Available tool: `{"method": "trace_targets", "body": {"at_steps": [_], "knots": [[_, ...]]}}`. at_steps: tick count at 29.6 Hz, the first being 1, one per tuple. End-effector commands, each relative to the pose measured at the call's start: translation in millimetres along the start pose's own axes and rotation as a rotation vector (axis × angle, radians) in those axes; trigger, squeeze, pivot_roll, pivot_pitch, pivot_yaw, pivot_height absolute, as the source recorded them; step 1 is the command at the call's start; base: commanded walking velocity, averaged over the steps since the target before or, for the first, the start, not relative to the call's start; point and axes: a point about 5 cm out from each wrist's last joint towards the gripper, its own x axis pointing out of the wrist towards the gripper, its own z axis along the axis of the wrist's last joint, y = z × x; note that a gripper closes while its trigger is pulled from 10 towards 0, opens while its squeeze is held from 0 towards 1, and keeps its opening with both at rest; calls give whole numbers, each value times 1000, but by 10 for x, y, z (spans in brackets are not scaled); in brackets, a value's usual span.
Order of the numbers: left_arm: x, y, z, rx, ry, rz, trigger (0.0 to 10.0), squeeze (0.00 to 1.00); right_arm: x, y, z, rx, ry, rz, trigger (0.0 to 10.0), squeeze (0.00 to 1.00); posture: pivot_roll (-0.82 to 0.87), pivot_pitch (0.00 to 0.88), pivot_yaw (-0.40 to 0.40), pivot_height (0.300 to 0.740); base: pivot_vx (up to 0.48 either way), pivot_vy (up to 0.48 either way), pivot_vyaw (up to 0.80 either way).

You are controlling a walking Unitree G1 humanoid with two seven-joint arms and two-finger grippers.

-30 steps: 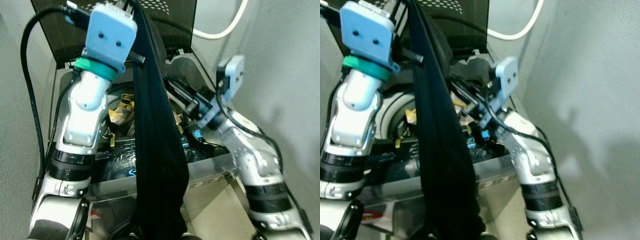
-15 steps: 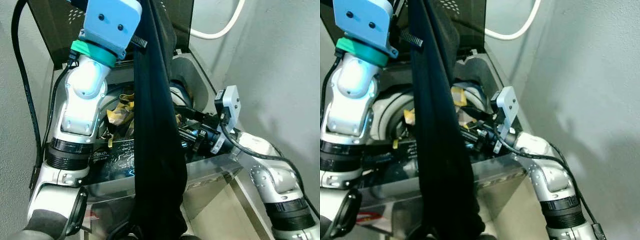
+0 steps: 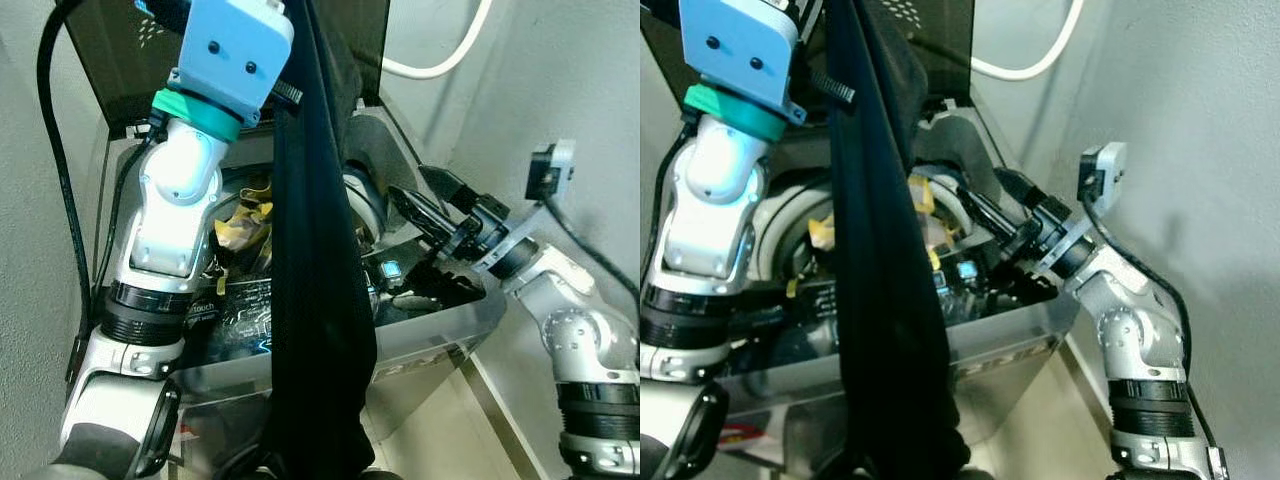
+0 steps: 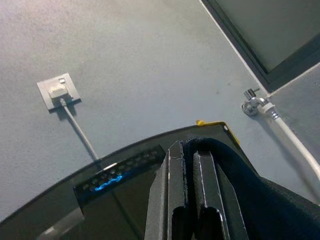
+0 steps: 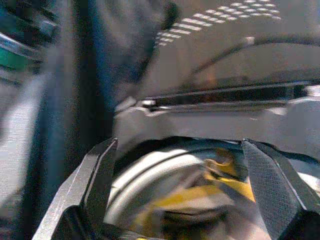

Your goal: Clothes washing

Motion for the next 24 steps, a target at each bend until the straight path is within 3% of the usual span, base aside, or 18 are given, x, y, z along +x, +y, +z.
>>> {"method": "trace_targets", "body": {"at_steps": [1,8,10,15,18,24], "knots": [[9,22,60,10,-28,13,10000,0,-12,110,-83,24,46,79,10000,0,-53,0,62,740,0,0,0],[9,21,58,10,-28,13,10000,0,-84,326,-240,96,130,249,10000,0,-54,0,65,740,0,0,0],[9,24,56,10,-27,12,10000,0,-84,429,-360,89,202,302,10000,0,-56,0,67,740,0,0,0],[9,25,54,10,-27,12,10000,0,-69,469,-429,73,240,315,10000,0,-55,0,67,740,0,0,0],[13,23,54,10,-27,13,10000,0,-32,554,-642,20,341,340,10000,0,-53,0,67,740,0,0,0],[15,20,53,11,-26,14,10000,0,28,617,-790,-1,380,345,10000,0,-52,0,68,740,0,0,0]]}}
